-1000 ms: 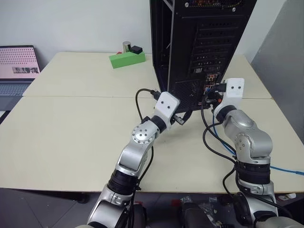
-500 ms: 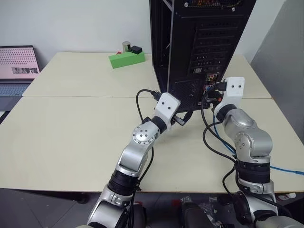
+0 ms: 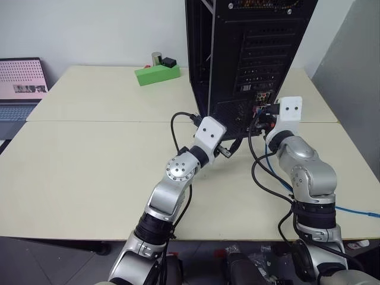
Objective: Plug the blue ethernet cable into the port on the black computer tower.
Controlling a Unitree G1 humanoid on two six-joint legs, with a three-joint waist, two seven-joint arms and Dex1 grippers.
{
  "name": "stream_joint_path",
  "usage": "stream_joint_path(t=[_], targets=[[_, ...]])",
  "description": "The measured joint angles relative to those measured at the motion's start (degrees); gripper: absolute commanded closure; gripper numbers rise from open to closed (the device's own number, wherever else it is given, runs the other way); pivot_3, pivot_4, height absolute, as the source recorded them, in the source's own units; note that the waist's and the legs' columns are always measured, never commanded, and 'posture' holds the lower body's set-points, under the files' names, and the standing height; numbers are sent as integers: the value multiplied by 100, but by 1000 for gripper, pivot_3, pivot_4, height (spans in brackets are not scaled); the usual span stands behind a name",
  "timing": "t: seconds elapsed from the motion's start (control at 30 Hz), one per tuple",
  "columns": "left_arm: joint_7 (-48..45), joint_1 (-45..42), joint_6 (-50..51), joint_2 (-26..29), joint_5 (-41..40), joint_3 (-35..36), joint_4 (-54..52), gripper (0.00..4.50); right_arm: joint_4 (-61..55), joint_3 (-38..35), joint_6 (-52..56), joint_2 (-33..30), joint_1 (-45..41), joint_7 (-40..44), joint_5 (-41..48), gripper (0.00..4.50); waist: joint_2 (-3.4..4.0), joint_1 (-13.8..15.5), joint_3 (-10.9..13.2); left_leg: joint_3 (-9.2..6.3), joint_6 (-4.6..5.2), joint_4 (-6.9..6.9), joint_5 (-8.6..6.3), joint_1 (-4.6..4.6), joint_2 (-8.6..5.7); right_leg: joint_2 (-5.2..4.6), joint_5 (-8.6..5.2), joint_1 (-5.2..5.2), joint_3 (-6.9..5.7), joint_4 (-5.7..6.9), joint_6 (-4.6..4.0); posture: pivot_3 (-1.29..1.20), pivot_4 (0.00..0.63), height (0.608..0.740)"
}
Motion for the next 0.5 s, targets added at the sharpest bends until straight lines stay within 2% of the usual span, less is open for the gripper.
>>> stream_joint_path(t=[0.5], targets=[[-1, 0, -3, 8, 0, -6, 0, 68, 0, 179, -20, 85, 63, 40, -123, 4500, 0, -3, 0, 0, 0, 0, 0, -3, 0, 0, 0, -1, -1, -2, 0, 0, 150, 740]])
